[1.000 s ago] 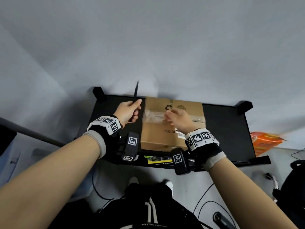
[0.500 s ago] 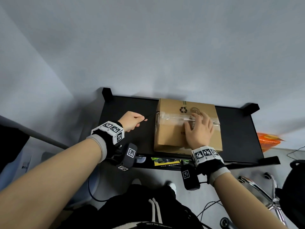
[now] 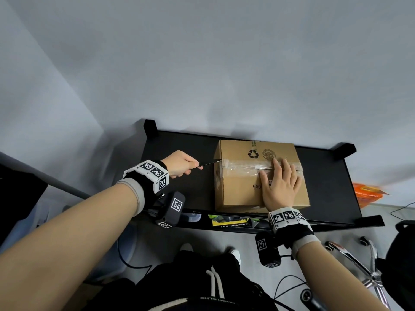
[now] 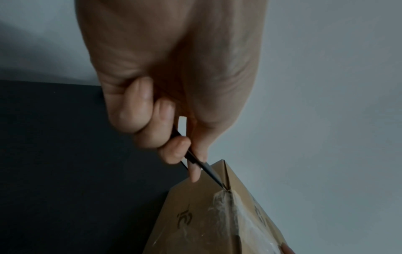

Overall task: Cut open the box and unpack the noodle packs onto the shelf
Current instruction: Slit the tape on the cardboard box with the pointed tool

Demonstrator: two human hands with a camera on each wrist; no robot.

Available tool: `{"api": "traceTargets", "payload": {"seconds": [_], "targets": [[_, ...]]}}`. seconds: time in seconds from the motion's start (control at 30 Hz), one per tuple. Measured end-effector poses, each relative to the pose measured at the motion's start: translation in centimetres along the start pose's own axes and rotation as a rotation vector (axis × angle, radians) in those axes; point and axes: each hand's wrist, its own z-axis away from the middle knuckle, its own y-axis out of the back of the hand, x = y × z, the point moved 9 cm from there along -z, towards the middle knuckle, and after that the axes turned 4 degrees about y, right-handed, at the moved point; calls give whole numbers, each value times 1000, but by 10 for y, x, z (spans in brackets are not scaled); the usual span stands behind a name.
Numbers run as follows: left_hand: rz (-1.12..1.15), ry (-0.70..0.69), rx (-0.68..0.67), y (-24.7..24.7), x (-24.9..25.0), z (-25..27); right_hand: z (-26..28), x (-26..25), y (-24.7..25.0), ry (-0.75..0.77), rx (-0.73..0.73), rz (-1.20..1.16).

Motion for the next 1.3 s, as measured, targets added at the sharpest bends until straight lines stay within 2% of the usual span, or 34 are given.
{"api": "traceTargets", "payload": {"seconds": [0.13,0.27,0.33,0.47,0.53,0.63,0.73,0.83,0.9,1.03,1.2,1.3], "targets": [[20,30,-51,-6,-6,1,3,2,-3,-8,-10,11],[-176,-25,-165,-24,-2,9,0,1,-4,-24,-1,24],[-193,-51,-191,-34,-1,12,-1,2,-4,-30,-2,30],[-199,-3,-247,-37,-4,13,1,3,-3,-23,17,30],[-155,44,-191,-16,-6,12,-1,2,-2,-19,20,13],[-28,101,1,29,-9,11,-1,3,2,-15,49,-64],[131,38,161,55,-4,12,-2,6,16,-55,150,-237],[273,-79,176,41,19,14,-3,-9,40,12,233,-327],[358,-154,144,24,39,15,-9,-28,49,79,163,-454],[463,-247,9,-13,77,18,-17,-74,42,158,-181,-711],[580,-225,-219,-63,118,21,-29,-87,33,133,-387,-867],[633,-162,-354,-93,135,23,-32,-81,39,61,-435,-994]]}}
